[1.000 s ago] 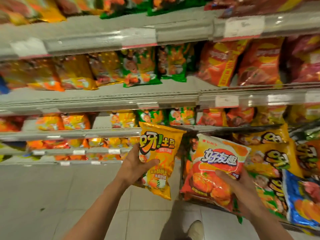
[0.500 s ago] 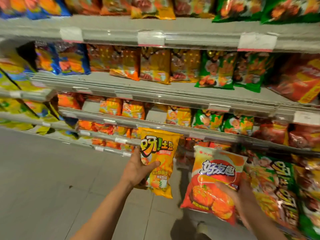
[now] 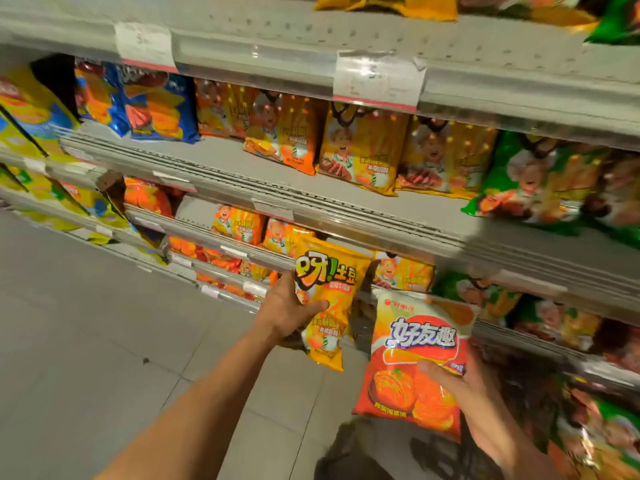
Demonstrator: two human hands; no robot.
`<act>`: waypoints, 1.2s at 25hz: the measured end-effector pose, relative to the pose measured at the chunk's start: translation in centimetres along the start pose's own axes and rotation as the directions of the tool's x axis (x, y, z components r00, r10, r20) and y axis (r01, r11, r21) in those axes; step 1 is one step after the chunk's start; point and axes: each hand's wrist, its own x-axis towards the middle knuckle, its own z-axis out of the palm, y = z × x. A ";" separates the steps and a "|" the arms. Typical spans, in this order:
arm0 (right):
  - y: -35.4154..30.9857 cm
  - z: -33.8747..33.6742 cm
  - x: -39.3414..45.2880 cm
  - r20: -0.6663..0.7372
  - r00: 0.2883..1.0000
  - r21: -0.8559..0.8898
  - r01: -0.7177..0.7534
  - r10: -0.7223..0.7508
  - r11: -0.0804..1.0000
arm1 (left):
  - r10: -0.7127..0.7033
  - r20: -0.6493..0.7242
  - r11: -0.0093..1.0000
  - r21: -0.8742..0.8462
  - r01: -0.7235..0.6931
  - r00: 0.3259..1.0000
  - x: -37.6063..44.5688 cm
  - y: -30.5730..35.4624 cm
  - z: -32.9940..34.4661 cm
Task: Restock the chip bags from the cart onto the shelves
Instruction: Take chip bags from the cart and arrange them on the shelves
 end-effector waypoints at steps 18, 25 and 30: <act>0.4 1.9 6.6 -0.381 0.923 -0.064 -0.085 0.055 0.994 | -0.010 0.130 0.999 -0.043 0.016 0.991 16.0 1.6 7.6; 0.8 3.1 7.2 -0.334 0.938 -0.052 -0.113 0.089 0.992 | -0.074 0.210 0.997 0.038 0.068 0.975 17.2 -0.1 7.3; -0.5 7.2 9.0 -0.200 0.977 -0.047 -0.085 0.074 0.995 | 0.188 0.013 0.982 -0.032 -0.188 0.982 11.3 -2.1 3.3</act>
